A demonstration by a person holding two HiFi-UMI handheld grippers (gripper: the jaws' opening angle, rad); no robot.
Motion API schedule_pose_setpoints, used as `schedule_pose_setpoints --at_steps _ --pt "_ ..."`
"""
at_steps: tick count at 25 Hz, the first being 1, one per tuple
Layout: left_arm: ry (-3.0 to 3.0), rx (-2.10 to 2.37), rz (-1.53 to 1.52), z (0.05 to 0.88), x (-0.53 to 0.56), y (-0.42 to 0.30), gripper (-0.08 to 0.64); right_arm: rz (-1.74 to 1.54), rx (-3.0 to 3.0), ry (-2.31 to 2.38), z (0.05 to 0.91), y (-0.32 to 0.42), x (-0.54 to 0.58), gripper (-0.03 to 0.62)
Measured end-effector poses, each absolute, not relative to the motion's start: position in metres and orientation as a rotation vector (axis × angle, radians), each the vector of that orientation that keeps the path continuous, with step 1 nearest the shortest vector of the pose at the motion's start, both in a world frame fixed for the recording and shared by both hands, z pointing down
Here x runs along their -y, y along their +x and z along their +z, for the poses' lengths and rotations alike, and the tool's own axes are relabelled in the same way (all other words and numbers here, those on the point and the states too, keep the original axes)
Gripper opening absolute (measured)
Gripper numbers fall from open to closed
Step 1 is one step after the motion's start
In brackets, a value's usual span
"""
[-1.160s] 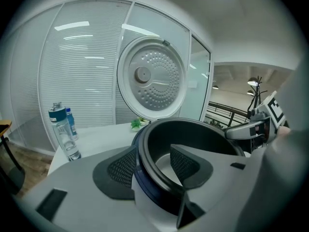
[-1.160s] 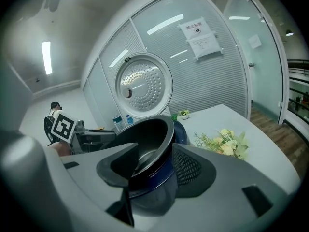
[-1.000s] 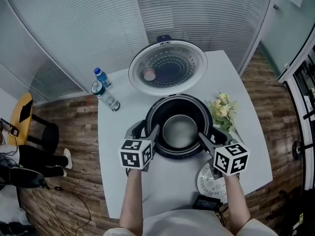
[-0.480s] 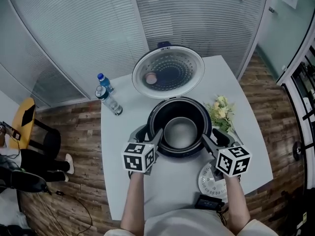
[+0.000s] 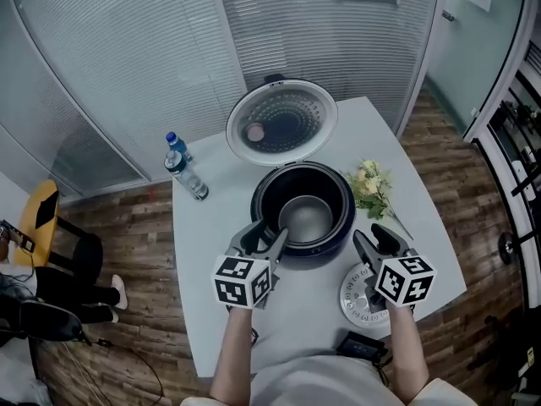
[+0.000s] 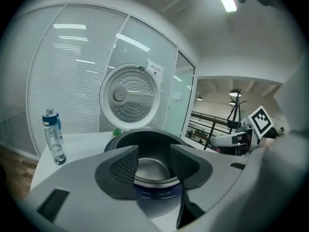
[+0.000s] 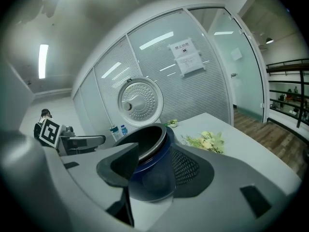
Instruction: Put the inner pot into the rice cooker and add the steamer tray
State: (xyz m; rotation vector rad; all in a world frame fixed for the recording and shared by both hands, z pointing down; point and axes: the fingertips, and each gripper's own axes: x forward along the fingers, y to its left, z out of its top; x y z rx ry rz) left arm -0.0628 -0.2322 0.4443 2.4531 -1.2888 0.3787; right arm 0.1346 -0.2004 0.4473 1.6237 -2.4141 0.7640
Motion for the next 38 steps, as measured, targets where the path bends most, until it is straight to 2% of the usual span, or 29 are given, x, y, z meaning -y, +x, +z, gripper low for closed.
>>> schedule_pose_setpoints --at_steps 17,38 --pt "2.55 0.978 0.388 0.473 0.15 -0.002 0.21 0.904 2.225 1.867 0.486 0.195 0.09 0.215" --pt "2.421 0.723 0.621 0.589 0.102 0.072 0.202 1.121 1.913 1.952 0.594 0.265 0.009 0.215"
